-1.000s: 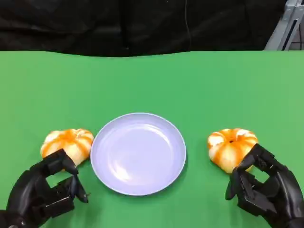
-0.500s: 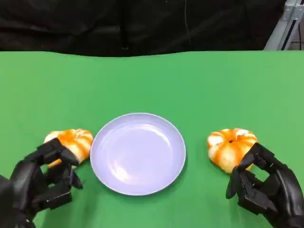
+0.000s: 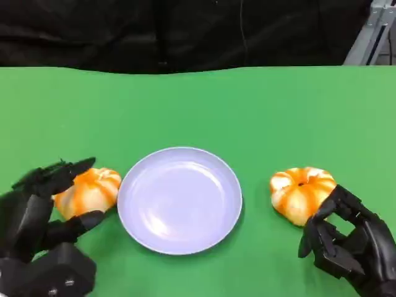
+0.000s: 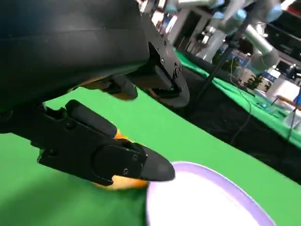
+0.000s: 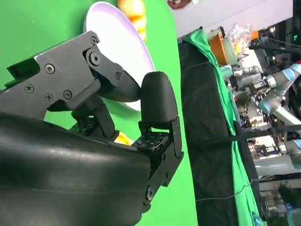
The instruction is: Grasp the bread from the table and place it into the plate.
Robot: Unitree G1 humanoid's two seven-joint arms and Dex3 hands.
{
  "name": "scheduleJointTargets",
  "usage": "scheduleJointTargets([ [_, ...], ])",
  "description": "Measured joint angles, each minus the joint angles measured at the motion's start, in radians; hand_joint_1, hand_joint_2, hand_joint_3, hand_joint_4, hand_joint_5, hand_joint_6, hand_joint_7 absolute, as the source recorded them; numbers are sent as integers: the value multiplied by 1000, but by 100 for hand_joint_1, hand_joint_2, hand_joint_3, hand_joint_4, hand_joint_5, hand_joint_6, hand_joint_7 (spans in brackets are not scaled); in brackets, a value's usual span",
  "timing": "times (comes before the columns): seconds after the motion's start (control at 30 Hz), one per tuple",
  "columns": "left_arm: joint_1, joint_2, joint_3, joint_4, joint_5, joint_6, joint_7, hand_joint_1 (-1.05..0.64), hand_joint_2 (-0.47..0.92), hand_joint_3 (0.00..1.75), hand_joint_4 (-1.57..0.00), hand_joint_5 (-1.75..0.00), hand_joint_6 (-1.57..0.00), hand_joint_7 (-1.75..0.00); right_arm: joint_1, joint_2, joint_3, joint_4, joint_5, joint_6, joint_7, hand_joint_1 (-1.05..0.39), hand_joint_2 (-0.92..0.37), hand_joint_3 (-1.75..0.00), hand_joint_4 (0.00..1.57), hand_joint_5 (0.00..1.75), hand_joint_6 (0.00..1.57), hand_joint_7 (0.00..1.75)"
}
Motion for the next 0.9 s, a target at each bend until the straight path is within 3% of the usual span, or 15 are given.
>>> scheduleJointTargets([
  [0.17,-96,82,-102,50,153,169,22,-87,89,1,-23,-6,-48,0,-3,0,0,4,-9,-2,-3,-16,-57,-108,83,175,61,168],
  [0.4,-215,98,-224,222,164,229,31,-90,92,1,-24,-3,-45,0,-3,2,2,6,-10,-5,-4,-17,-57,-108,83,175,60,168],
  [0.9,-397,92,-400,549,142,191,38,-86,92,6,-30,-2,-47,0,-3,2,3,7,-10,-13,-10,-17,-57,-107,83,175,62,167],
])
